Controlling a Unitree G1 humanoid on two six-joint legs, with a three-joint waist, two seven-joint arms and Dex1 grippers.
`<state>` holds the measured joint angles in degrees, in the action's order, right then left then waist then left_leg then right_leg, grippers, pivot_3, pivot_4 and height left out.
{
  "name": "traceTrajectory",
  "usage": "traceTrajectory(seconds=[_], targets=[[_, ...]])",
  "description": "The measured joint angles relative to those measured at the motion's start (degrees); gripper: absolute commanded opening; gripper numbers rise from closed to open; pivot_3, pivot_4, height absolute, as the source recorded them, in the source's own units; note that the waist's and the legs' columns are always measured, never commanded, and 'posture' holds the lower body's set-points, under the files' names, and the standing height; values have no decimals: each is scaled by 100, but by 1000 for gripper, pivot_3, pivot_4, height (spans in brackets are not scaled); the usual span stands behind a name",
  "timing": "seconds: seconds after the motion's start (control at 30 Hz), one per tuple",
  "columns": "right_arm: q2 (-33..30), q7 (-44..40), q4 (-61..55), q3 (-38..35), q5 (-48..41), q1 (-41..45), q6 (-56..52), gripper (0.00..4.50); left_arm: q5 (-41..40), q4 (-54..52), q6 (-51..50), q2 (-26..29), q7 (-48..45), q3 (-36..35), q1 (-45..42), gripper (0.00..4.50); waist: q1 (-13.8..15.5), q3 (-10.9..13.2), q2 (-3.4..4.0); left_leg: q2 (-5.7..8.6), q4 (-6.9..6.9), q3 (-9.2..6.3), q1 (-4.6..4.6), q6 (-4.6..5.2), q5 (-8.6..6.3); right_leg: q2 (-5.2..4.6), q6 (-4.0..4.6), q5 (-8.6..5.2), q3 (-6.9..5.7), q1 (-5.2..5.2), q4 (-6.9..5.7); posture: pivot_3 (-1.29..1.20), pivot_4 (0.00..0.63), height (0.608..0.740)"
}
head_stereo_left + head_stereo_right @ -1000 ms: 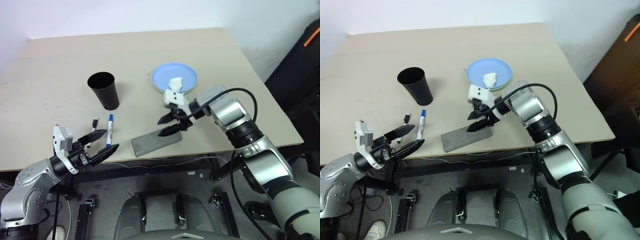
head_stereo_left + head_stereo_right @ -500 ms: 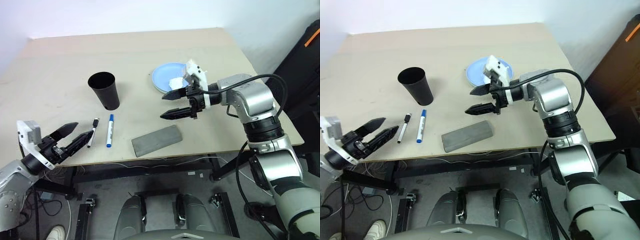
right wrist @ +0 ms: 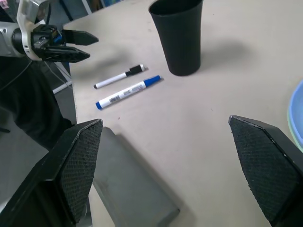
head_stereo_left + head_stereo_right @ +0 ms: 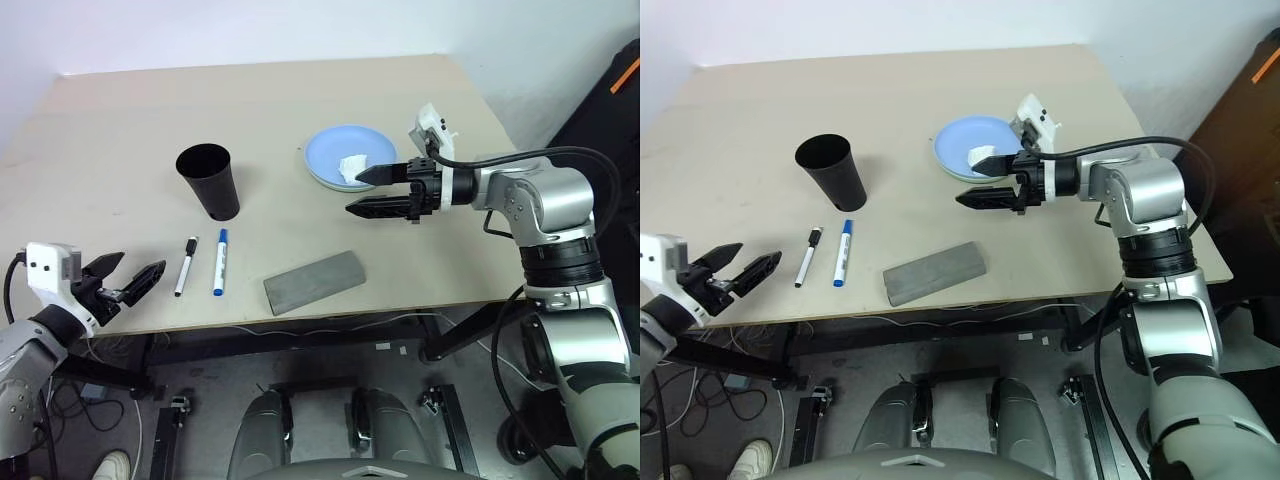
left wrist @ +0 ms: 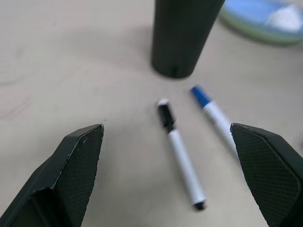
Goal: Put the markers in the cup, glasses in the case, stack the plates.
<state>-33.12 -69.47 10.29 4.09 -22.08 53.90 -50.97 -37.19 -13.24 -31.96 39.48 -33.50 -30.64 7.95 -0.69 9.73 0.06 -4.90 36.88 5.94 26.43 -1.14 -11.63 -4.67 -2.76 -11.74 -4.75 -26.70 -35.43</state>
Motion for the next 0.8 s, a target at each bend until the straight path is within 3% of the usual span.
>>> traceTrajectory(seconds=[0.17, 0.53, 0.8], targets=[[-176, 80, -50, 123, 2, -31, -78, 4493, 545, 429, -20, -9, 308, 494, -421, 4500, 1, 0, 0, 1, 0, 1, 2, 0, 0, -1, 0, 1, 0, 1, 2, 0, 150, 735], [-414, -36, -1117, 13, 191, -999, 2315, 4493, 1205, 1140, -32, -148, 484, 1209, -1336, 4500, 1, 1, -3, 1, 7, 2, -2, 2, 1, 4, -6, 2, 0, 14, 3, 0, 150, 735], [-422, 168, -978, 204, 442, -1017, 2461, 4493, 1296, 1210, -579, -358, 779, 1448, -1786, 4500, 7, 0, -3, 1, 11, -3, -5, 13, 8, 5, -8, 5, -1, 14, -11, 0, 150, 735]])
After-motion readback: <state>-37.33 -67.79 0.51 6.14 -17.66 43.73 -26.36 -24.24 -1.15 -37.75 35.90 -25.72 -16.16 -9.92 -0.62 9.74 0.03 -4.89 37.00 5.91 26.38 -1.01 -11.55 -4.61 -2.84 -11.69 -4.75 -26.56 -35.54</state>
